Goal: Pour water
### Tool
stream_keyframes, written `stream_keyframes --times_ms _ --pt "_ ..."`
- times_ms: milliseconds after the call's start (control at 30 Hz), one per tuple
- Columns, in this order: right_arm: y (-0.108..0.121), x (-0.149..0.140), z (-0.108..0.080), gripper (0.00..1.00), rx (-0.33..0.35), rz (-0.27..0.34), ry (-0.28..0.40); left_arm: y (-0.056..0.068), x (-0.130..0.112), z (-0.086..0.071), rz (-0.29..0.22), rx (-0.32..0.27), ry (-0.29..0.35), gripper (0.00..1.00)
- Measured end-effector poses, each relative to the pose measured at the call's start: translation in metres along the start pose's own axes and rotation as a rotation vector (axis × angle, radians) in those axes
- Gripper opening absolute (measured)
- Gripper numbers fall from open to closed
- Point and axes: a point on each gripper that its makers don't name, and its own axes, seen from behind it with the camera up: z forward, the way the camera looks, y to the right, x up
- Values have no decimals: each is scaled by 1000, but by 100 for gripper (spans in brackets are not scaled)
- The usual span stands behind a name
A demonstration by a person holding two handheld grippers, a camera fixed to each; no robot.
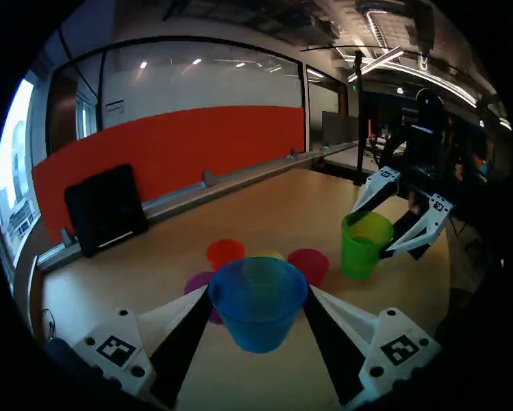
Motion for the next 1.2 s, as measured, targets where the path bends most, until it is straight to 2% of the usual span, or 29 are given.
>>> stream_keyframes --times_ms 600,1200 --pt "-13 -53 16 92 60 -7 -142 18 -58 19 3 -56 -122 89" --pt "-13 -84 28 92 71 -6 -208 25 -95 36 -11 -90 -192 89"
